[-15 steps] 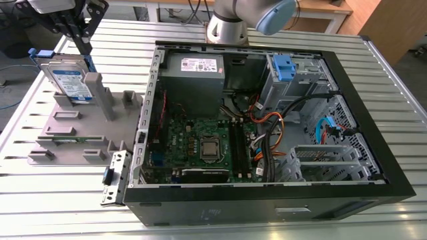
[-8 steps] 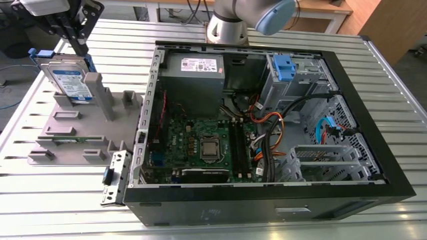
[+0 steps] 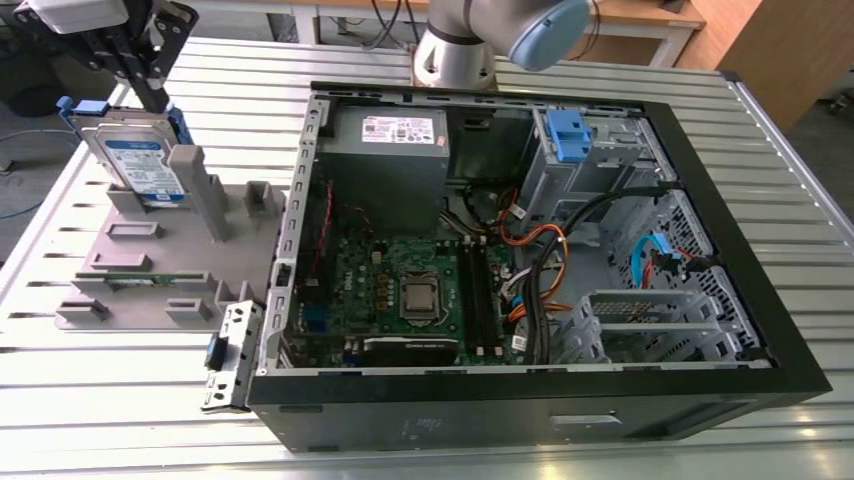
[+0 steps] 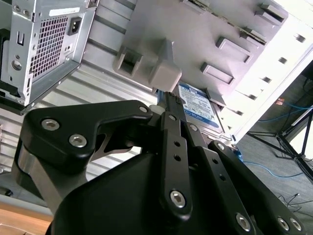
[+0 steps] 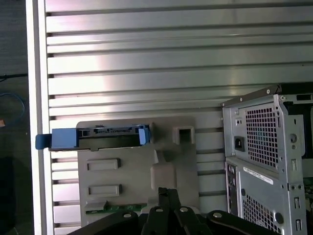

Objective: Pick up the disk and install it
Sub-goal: 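Reach for the disk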

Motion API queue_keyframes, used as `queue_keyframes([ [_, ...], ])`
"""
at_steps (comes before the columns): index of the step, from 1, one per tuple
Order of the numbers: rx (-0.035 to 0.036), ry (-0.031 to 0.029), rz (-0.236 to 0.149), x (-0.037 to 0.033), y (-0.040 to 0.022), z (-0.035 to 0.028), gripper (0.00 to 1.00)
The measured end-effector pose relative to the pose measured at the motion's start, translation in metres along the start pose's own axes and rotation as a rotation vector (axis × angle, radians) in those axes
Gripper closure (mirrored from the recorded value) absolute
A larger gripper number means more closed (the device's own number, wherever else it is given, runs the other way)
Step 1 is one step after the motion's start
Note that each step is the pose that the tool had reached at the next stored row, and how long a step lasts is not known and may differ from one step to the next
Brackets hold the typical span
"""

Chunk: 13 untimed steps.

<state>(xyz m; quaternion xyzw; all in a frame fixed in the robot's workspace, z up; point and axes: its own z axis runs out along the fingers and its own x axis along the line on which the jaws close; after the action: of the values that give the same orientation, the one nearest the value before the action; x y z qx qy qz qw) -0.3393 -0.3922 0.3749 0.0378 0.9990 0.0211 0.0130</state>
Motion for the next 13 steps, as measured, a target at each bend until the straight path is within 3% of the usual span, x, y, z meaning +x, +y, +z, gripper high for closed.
queue_keyframes([
  [5, -0.0002, -0.0002, 0.000, 0.0050, 0.0058, 0.0025, 0.89],
  [13, -0.0001, -0.0001, 0.000, 0.0193, 0.0146, 0.0077, 0.89],
])
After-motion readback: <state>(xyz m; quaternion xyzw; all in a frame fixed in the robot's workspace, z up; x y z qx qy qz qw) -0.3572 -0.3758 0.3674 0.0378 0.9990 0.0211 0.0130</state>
